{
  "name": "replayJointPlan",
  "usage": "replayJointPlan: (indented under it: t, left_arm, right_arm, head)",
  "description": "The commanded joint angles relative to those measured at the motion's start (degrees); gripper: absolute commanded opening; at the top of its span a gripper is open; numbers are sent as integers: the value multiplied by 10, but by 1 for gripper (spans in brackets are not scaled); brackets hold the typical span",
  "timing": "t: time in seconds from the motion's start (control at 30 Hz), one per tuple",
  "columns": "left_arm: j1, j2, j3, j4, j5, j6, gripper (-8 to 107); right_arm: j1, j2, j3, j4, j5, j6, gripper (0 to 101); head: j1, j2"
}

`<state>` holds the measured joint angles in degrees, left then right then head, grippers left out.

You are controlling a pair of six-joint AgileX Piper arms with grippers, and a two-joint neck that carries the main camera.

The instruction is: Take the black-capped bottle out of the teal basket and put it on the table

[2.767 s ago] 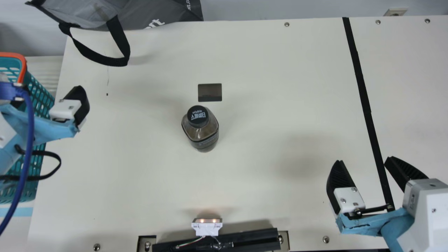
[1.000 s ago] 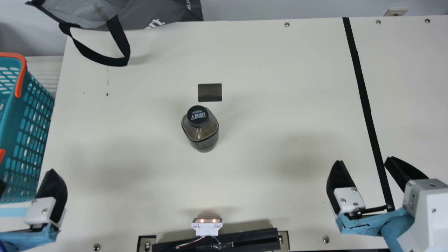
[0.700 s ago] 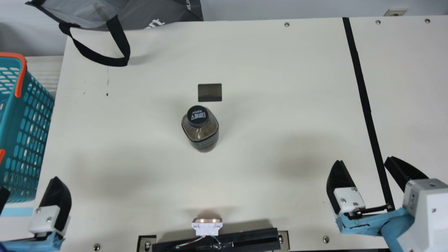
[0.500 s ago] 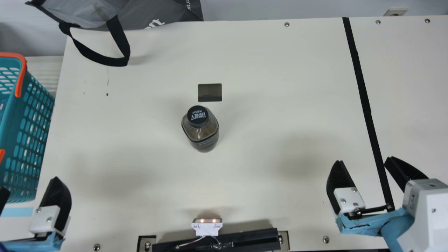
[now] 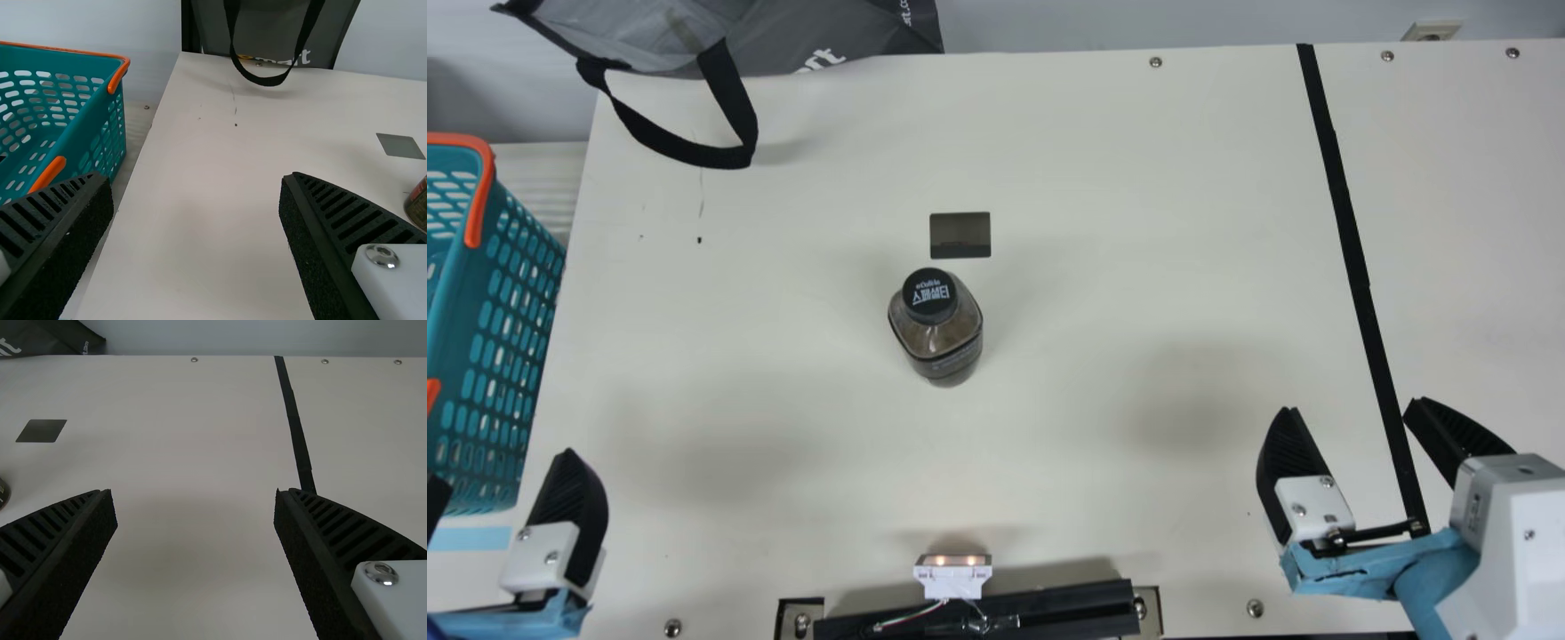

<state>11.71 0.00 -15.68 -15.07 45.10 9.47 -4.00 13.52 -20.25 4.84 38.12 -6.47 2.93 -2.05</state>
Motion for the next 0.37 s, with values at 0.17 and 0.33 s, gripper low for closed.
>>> replayJointPlan:
  t: [0.17,0.33]
  left_arm:
    - [0,0,0,0,0,0,107]
    - [0,0,0,0,0,0,107]
  right_arm:
    - [0,0,0,0,0,0,91]
    - [0,0,0,0,0,0,91]
  head:
    - [-2,5]
    - [-2,5]
